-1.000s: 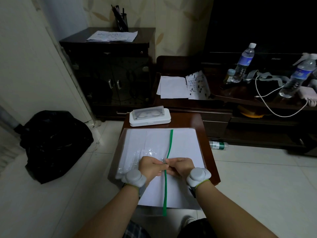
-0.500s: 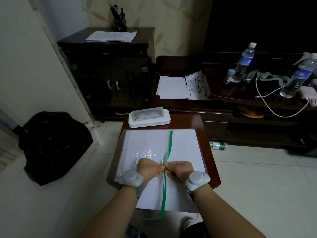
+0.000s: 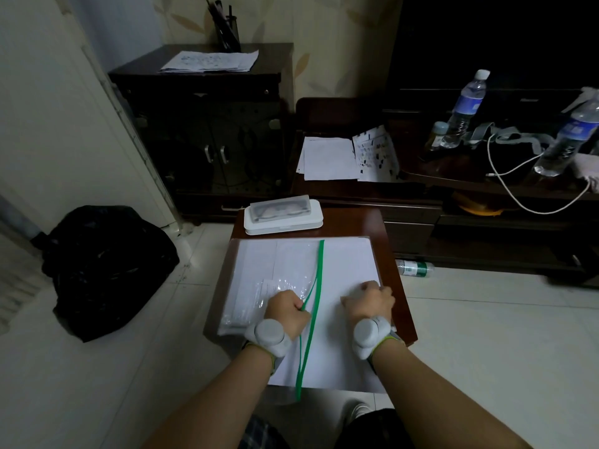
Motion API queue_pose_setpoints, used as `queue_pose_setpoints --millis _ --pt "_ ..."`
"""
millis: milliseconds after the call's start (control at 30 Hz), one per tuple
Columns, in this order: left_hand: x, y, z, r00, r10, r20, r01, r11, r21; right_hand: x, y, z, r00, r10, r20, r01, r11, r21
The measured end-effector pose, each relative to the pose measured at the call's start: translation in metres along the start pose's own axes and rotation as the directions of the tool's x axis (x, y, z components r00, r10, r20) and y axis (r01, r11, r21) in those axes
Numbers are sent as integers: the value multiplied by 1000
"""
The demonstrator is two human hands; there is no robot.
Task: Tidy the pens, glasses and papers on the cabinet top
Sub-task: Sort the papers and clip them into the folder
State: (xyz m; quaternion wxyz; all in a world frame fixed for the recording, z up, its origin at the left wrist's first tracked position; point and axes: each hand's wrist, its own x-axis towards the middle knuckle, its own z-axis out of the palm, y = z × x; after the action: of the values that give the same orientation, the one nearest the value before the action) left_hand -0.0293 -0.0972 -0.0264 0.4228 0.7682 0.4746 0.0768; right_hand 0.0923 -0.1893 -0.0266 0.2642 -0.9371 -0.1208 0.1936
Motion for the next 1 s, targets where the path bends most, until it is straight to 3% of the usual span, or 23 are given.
queue_pose_setpoints --millis 267,500,667,1000 --pt "5 -6 7 998 -54 19 54 998 -14 1 1 -2 995 89 -34 -88 996 25" --pt "8 -8 10 997 -71 23 71 997 -14 4 9 -3 998 31 -49 -27 996 91" --pt "10 -4 6 994 -91 68 89 995 35 4 13 -8 996 39 -82 -12 952 304" --pt "9 0 2 989 -96 111 84 990 111 -4 12 -17 988 -54 -143 82 977 199"
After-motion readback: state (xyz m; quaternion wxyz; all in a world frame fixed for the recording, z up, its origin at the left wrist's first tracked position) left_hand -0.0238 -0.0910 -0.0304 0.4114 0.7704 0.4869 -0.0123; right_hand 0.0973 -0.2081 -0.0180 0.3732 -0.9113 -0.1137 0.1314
